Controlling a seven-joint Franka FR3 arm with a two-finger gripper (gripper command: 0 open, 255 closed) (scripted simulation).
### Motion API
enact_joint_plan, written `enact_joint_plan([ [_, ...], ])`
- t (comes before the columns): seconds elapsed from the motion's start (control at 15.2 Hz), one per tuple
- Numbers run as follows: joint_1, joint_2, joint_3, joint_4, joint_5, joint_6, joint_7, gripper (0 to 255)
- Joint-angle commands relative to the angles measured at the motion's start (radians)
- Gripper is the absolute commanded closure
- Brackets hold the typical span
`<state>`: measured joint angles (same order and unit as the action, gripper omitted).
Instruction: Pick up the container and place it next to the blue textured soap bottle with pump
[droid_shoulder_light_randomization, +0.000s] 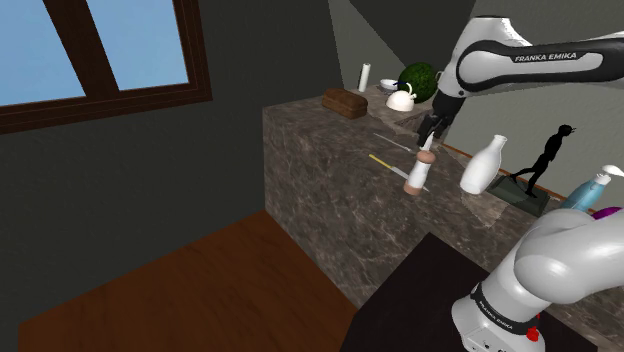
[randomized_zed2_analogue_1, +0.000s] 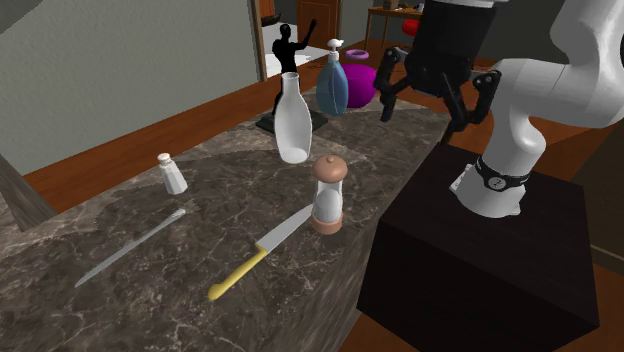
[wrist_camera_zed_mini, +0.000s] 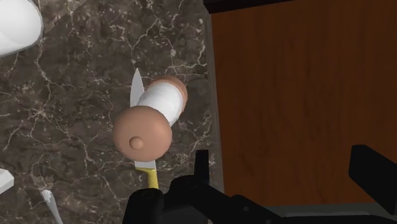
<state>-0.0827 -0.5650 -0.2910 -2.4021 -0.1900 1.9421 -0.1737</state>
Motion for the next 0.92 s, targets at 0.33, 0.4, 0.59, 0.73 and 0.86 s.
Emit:
enact_joint_plan([
  [0.33, -0.004, 0.210, -0.158, 0.074, 0.037, 0.130, -0.168, 0],
  [0.4, -0.003, 0.245, -0.180, 0.091, 0.051, 0.146, -0.196, 0],
  [0.59, 0.001, 0.357, -0.244, 0.147, 0.109, 0.188, -0.288, 0],
  [0.73, 0.001, 0.403, -0.264, 0.160, 0.137, 0.212, -0.323, 0],
  [0.86, 0.002, 0.417, -0.267, 0.145, 0.145, 0.240, -0.329, 0],
])
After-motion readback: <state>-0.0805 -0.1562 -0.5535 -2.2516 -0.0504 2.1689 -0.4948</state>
